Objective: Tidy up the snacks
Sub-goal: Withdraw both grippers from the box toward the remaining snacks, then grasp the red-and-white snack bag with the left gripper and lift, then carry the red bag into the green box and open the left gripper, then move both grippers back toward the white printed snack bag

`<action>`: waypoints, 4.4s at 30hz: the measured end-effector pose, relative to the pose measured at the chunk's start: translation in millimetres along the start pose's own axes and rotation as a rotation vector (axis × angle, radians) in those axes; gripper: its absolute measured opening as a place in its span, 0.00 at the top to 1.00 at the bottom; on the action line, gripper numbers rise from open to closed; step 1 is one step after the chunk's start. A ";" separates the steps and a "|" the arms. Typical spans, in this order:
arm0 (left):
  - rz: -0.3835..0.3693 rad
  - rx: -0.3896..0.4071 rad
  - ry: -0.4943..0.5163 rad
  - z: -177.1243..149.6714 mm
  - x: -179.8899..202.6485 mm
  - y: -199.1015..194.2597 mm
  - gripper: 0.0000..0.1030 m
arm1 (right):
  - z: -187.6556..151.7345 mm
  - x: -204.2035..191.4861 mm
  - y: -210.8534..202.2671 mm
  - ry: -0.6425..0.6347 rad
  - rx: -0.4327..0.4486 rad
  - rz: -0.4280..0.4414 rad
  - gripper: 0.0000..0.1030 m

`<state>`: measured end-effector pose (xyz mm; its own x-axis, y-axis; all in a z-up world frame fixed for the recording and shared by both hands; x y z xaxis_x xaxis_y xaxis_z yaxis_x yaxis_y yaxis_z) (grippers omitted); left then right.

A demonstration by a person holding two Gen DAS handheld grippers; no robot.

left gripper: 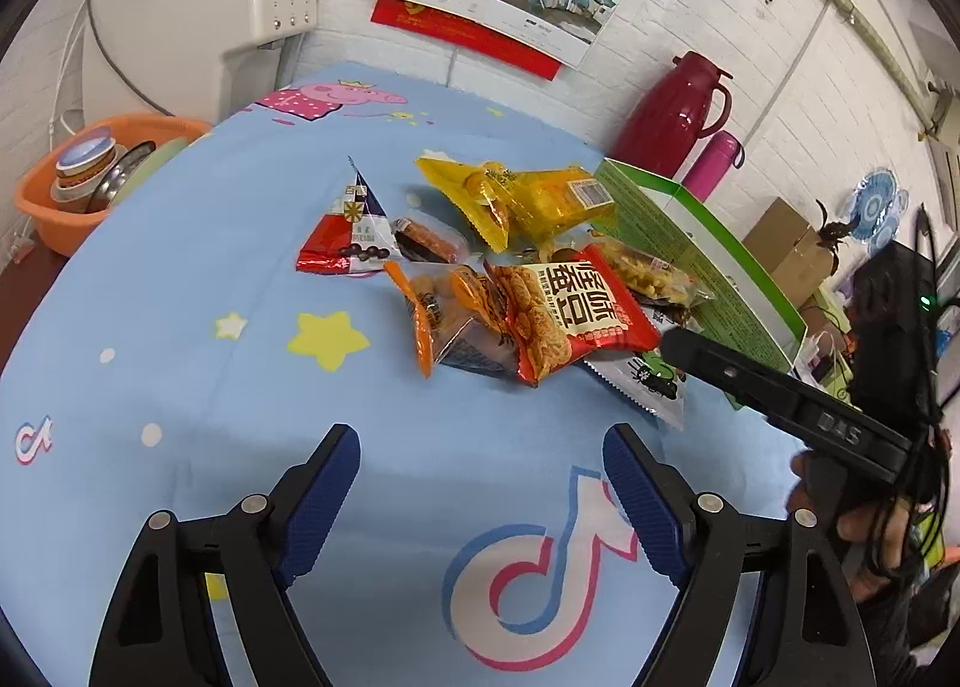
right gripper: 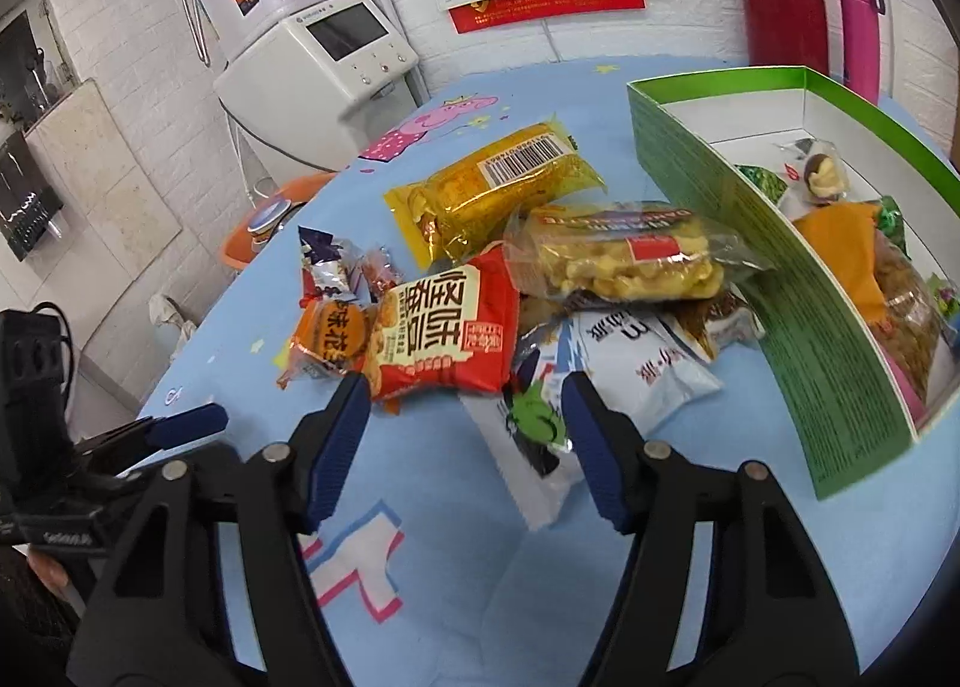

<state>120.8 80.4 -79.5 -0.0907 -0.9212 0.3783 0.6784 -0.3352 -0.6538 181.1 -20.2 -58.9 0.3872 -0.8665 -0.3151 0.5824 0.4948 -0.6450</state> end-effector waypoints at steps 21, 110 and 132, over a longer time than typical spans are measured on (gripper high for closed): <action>-0.153 -0.130 -0.007 8.8 46.4 70.8 0.40 | -25.3 12.7 -19.5 0.009 -0.016 0.046 0.90; -0.094 0.059 0.197 151.1 172.1 74.6 0.14 | 106.4 104.0 -110.8 0.063 0.203 -0.112 0.21; -0.116 -0.140 0.206 29.6 119.8 70.0 0.15 | -40.1 64.4 -69.7 0.167 0.007 -0.005 0.32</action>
<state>179.1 -47.5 -60.5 -0.3181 -0.8910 0.3239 0.5487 -0.4516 -0.7035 136.8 -113.2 -62.1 0.2599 -0.8677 -0.4237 0.5892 0.4902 -0.6423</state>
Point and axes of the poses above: each gripper's, at about its wrist camera, not at the fingertips, and y roughly the way its jaws point, x to its right, z to its top, the point moved 10 cm from there along y, roughly the way its jaws point, and after that the axes turned 3 degrees about x, right-handed, at the moved point
